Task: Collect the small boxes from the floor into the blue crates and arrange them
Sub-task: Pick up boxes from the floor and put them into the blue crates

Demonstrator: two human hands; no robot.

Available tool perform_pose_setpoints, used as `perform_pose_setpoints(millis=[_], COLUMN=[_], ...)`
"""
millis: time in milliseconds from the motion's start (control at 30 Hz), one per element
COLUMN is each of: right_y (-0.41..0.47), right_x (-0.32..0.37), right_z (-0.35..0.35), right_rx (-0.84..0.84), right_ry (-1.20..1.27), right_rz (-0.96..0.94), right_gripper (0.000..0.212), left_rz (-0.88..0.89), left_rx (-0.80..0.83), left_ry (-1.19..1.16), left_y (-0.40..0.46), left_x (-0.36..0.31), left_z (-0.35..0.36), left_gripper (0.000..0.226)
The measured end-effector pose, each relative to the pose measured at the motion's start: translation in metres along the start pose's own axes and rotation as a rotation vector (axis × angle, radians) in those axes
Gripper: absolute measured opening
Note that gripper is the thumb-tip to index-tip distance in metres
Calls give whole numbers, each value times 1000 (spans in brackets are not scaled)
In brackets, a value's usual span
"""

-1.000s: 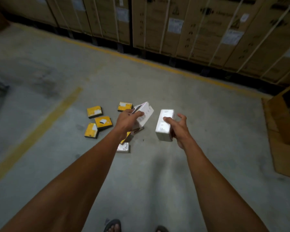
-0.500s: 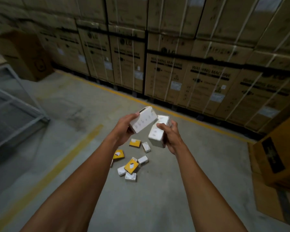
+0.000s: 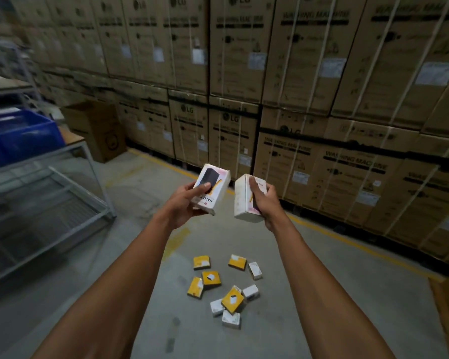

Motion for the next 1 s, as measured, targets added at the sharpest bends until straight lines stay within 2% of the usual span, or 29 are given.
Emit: perform_pose_setpoints(millis=[100, 300, 333, 433, 600, 800, 1000], right_y=[19, 43, 48, 67, 120, 193, 247], right_x=[1, -9, -10, -14, -22, -23, 3], right_z=[48, 145, 161, 211, 302, 440, 588], right_rx=[22, 156, 163, 209, 296, 466, 647], right_ry=[128, 308, 313, 304, 286, 234, 204], right_rz=[15, 87, 95, 101, 108, 88, 73], right_gripper=[65, 24, 26, 59, 76, 46, 46], left_rz=[69, 96, 100, 109, 113, 141, 201], left_rx=[-104, -288, -317, -401, -504, -680, -892], left_ry=[-58, -116, -121, -135, -146, -173, -178], left_y=[-3, 0, 1, 8, 21, 53, 87], left_x=[-23, -39, -41, -44, -41, -61, -115], left_z=[-50, -144, -157, -196, -274, -387, -494], left_gripper=[39, 39, 39, 46, 40, 44, 50])
Point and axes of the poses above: each hand's wrist, its own y-axis towards the middle knuckle, its own z-axis out of the palm, x = y × z, the point moved 3 cm from there along y, towards the middle knuckle, and after that the axes turned 1 degree about -x, right-handed, at the moved point
